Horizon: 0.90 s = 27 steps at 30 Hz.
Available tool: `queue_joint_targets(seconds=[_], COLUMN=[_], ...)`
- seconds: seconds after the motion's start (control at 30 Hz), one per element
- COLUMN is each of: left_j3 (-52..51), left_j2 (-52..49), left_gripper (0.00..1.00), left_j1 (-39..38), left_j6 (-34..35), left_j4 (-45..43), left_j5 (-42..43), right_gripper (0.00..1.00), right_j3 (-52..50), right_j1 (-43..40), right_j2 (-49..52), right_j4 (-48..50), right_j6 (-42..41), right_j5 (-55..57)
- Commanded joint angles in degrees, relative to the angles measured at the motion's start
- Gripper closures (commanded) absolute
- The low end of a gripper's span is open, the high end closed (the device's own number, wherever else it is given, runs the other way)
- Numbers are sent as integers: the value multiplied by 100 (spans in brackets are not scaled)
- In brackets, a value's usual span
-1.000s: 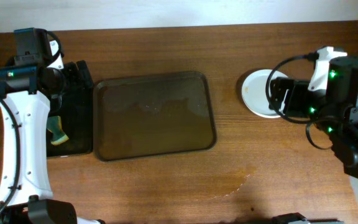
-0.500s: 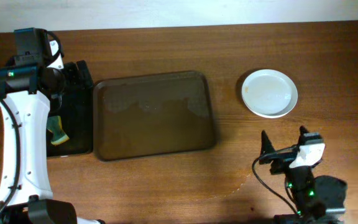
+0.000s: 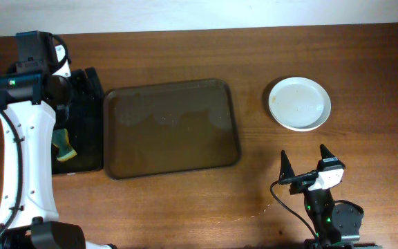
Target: Clean dirty plates on tray and stack at the side
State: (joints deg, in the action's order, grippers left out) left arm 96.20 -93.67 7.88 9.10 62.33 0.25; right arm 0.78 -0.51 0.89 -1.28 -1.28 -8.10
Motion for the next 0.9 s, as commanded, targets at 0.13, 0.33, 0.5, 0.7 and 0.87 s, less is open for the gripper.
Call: queue_joint_targets(seconds=[0.13,0.33,0.5,0.7,0.87], left_j3=[0,0,0,-791,-3051], left_j2=[-17,-17,-17,664,2671], left_gripper=[1,1,1,1,1], left_j1=[15,15,15,0,0], left_j6=[28,28,26,4,-487], left_j4=[-9,-9,7,-669,-2426], left_j5=[44,44,-101,-498,-83], right_gripper=[2,2,2,2,2], right_j3=[-46,-46,-46,-46,-46], right_j1=[-22,-22,-22,-22,-22], right_j2=[-37,-37,-37,-37,-37], right_j4=[-240,-240,-240,-240,-240], right_j6=[-22,-24,-22,-22,-24], right_j5=[-48,-48,-48,-48,-48])
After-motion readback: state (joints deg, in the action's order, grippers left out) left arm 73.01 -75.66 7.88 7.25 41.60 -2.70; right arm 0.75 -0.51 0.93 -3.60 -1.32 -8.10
